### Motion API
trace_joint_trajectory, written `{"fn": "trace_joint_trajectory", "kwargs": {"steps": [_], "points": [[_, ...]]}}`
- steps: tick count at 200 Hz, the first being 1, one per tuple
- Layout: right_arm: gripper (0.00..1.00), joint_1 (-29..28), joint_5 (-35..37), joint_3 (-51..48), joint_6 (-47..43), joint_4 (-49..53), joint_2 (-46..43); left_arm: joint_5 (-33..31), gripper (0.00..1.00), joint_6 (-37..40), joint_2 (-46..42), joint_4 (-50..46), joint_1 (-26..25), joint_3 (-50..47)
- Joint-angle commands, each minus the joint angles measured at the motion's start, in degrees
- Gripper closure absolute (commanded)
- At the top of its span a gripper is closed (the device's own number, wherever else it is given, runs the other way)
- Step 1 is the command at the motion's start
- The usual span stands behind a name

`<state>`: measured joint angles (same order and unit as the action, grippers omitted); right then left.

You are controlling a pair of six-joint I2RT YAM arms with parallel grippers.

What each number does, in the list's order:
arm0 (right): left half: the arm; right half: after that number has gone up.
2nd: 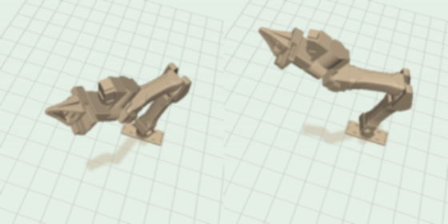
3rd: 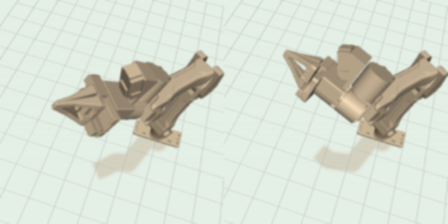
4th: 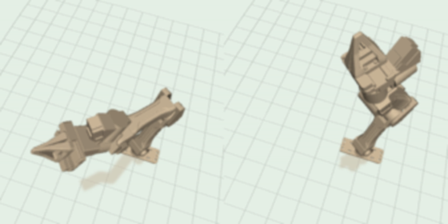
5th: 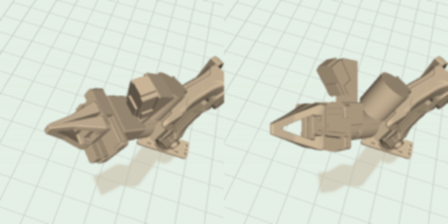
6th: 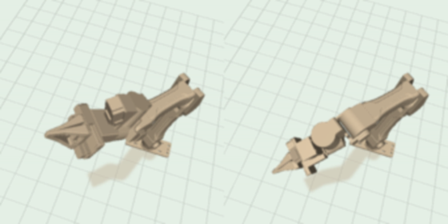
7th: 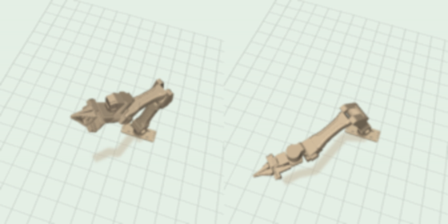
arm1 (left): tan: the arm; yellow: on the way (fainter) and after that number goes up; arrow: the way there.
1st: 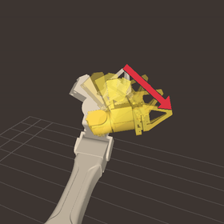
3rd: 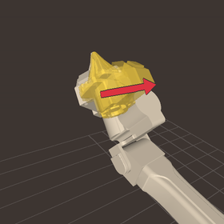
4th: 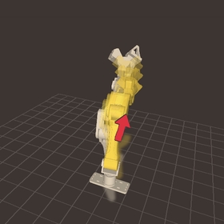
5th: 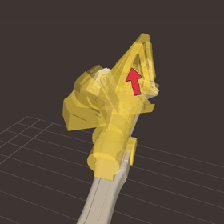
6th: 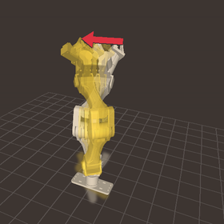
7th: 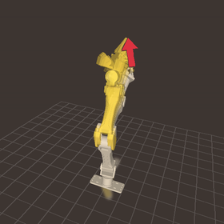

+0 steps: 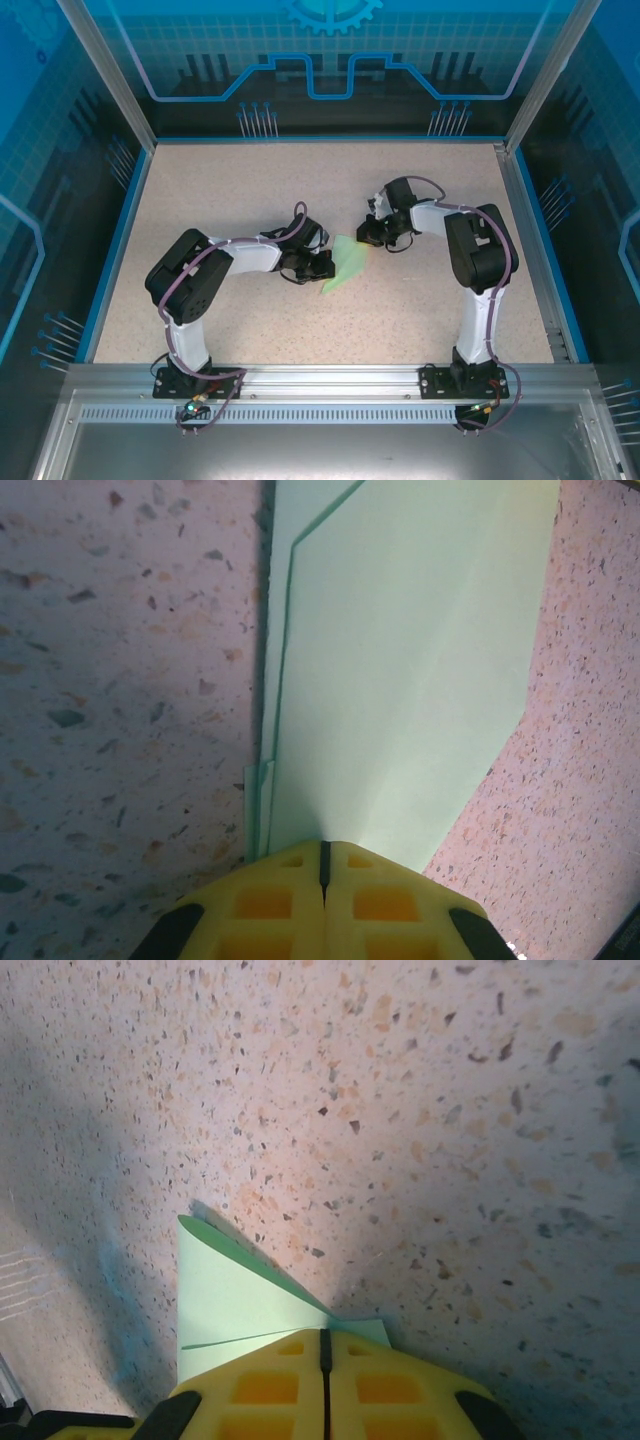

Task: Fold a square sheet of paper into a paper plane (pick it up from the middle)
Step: Fourth fold the wing at the center of the table.

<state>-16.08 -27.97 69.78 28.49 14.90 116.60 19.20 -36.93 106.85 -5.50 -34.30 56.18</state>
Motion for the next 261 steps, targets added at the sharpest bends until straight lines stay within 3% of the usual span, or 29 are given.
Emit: {"fn": "trace_joint_trajectory", "kwargs": {"steps": [1, 38, 101, 152, 204, 261], "points": [[0.93, 2.3, 6.6, 0.4, 1.3, -3.5, -2.6, -4.0, 1.0, 1.4, 3.1, -11.0, -0.2, -1.7], [0.93, -0.8, 6.7, -3.0, 1.8, -6.2, -9.7, -3.9, 1.0, 1.5, 3.3, -11.1, -0.2, -1.4], [0.93, -10.1, 4.1, -6.8, 3.5, -6.3, -8.3, -4.0, 1.0, 1.4, 3.2, -10.9, -0.3, -1.5], [0.93, -8.7, 5.1, -8.9, 4.6, -7.3, -5.6, -4.1, 1.0, 1.4, 3.0, -11.2, -0.3, -1.7], [0.93, -3.2, 7.8, -7.4, 5.7, -8.2, -2.8, -3.9, 1.0, 1.6, 3.1, -11.4, -0.4, -1.9], [0.93, 1.6, 11.6, 0.6, 5.1, -4.3, 0.4, -3.8, 1.0, 1.5, 3.0, -11.5, -0.5, -2.0]]}}
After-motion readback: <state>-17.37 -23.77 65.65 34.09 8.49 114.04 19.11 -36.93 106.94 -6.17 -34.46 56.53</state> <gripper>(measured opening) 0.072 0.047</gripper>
